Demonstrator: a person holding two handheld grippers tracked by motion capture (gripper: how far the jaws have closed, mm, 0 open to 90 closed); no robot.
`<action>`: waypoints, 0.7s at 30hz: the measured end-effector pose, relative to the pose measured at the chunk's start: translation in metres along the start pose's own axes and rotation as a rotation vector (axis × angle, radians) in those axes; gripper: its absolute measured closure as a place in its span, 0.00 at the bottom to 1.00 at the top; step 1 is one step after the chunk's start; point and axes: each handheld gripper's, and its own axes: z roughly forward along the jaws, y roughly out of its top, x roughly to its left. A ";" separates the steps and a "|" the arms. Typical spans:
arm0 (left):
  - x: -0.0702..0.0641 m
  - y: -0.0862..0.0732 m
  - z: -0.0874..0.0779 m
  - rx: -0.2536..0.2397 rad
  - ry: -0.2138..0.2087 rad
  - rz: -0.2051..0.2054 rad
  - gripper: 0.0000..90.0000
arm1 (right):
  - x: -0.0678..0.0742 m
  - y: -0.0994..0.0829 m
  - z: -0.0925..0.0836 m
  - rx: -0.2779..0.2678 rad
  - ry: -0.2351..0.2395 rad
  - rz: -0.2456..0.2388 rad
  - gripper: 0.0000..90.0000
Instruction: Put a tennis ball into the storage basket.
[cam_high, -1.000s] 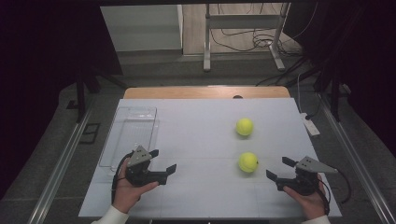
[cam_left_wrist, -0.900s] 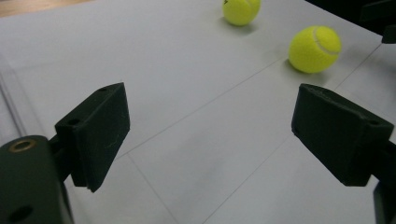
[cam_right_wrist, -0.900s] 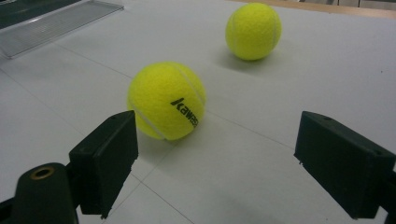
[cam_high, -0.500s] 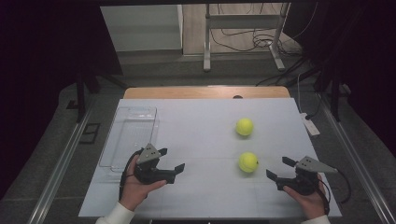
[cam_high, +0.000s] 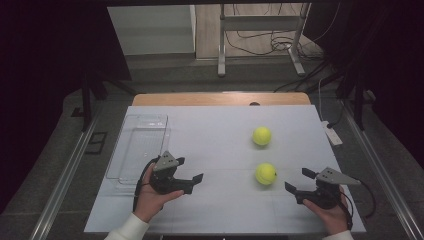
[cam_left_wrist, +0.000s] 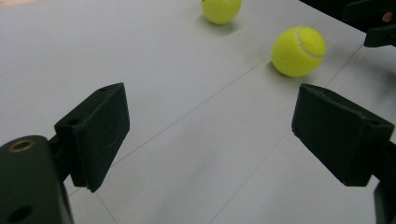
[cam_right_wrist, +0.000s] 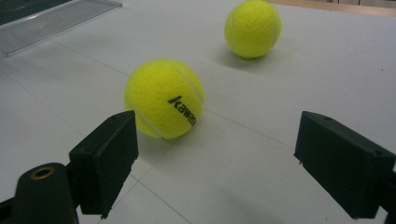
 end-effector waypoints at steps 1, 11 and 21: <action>0.000 0.001 0.002 0.002 -0.003 0.000 0.14 | 0.000 0.000 0.000 0.001 0.000 0.000 0.16; -0.005 0.007 0.013 0.015 -0.024 0.016 0.13 | 0.000 -0.001 0.001 0.004 0.000 0.000 0.16; -0.011 0.014 0.024 0.025 -0.046 0.033 0.13 | -0.001 -0.001 0.001 0.005 -0.002 -0.001 0.15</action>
